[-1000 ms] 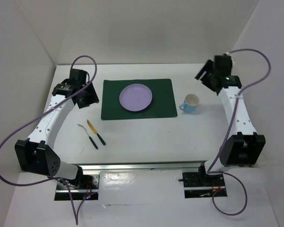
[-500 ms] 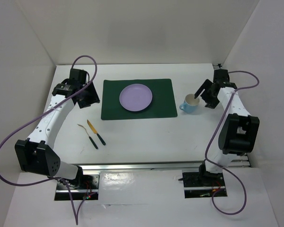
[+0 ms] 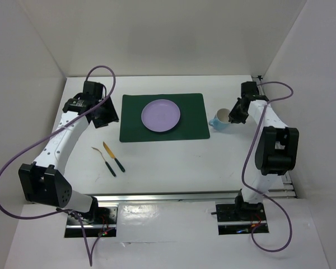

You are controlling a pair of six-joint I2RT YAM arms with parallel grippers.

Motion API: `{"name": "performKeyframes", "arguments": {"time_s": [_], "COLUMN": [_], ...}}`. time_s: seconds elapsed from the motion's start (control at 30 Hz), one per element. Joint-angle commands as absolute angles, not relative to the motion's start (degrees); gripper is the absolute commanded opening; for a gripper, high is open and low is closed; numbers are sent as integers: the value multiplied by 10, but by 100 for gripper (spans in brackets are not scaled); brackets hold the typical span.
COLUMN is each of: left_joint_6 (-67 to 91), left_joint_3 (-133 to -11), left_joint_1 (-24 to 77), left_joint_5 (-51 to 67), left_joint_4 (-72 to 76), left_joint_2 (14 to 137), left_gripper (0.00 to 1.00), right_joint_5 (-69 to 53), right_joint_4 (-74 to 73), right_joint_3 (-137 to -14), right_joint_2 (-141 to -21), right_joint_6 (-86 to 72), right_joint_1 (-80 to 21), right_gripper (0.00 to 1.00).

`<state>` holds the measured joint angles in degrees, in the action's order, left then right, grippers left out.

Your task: Set the dinner table for one person

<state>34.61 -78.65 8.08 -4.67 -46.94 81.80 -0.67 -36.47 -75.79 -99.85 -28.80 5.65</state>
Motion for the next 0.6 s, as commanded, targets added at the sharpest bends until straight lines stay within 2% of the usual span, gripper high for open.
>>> {"name": "performKeyframes", "arguments": {"time_s": [0.0,0.07,0.13,0.2,0.37,0.5,0.57], "left_joint_6": [341,341,346,346,346,346,341], "left_joint_3": [-810,-810,-816,-816,-828,-833,-839], "left_joint_1": [81,81,81,81,81,81,81], "left_joint_5": [-35,-29,-29,-29,-30,-23,-18], "left_joint_4": [-454,-454,-454,-454,-464,-475,-482], "left_joint_2": [833,833,833,833,833,833,833], "left_gripper": [63,63,63,64,64,64,64], "right_joint_5": [72,130,138,138,112,76,64], "right_joint_4": [-366,-358,-350,-362,-484,-545,-551], "right_joint_3": [-815,-832,-853,-926,-1187,-1351,-1391], "right_joint_2": [-1005,-978,-970,-1000,-1188,-1304,-1333], "right_joint_6": [-290,-290,-295,-295,-290,-295,-307], "right_joint_1": [19,-10,-35,-48,-82,-89,-94], "right_gripper": [0,0,0,0,0,0,0]}}
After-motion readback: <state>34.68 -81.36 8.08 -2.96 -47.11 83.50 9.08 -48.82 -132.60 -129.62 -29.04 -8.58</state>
